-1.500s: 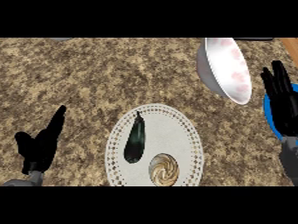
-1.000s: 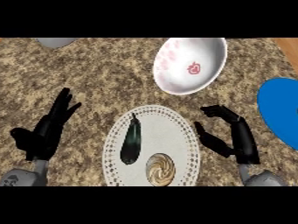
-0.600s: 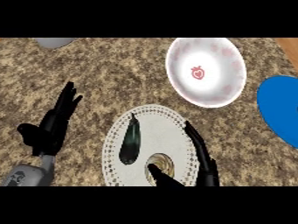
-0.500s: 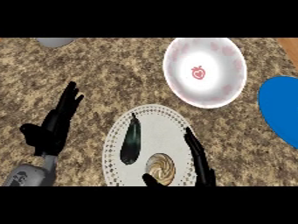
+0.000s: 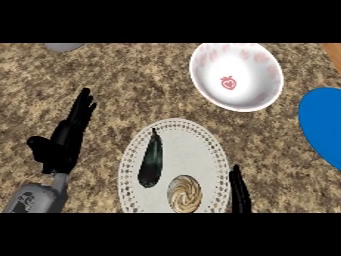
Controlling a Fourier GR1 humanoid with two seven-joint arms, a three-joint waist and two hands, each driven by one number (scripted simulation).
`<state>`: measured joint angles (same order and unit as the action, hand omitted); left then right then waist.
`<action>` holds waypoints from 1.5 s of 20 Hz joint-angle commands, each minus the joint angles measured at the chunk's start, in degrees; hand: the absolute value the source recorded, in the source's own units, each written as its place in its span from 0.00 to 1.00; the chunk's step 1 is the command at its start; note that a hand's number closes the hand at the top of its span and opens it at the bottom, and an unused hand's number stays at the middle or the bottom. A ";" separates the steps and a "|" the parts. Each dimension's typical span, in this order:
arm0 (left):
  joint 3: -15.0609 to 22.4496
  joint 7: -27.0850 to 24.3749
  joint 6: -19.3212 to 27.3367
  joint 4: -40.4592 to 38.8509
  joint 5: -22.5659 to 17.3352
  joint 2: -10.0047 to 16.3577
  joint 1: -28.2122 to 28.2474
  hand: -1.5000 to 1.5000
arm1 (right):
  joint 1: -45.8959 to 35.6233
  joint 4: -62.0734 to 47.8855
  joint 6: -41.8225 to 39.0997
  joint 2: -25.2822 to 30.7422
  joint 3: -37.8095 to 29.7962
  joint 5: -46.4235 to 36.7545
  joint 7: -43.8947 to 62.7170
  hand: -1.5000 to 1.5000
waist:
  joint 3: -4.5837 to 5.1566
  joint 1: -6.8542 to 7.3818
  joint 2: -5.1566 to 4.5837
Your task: Pick the cupcake from the placemat and place it in the bowl
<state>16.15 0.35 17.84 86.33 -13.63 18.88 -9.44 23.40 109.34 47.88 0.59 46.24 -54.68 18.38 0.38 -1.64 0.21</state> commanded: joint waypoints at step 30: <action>-0.18 2.52 -0.90 1.56 2.48 -2.46 0.88 0.50 | -6.51 7.20 -14.82 -0.22 8.11 -4.15 33.12 0.00 | -0.43 1.60 -0.01</action>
<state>15.59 1.28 16.31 86.65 -11.62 16.70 -8.94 16.38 111.57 30.02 7.32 49.72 -61.16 48.73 -0.01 -0.08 0.12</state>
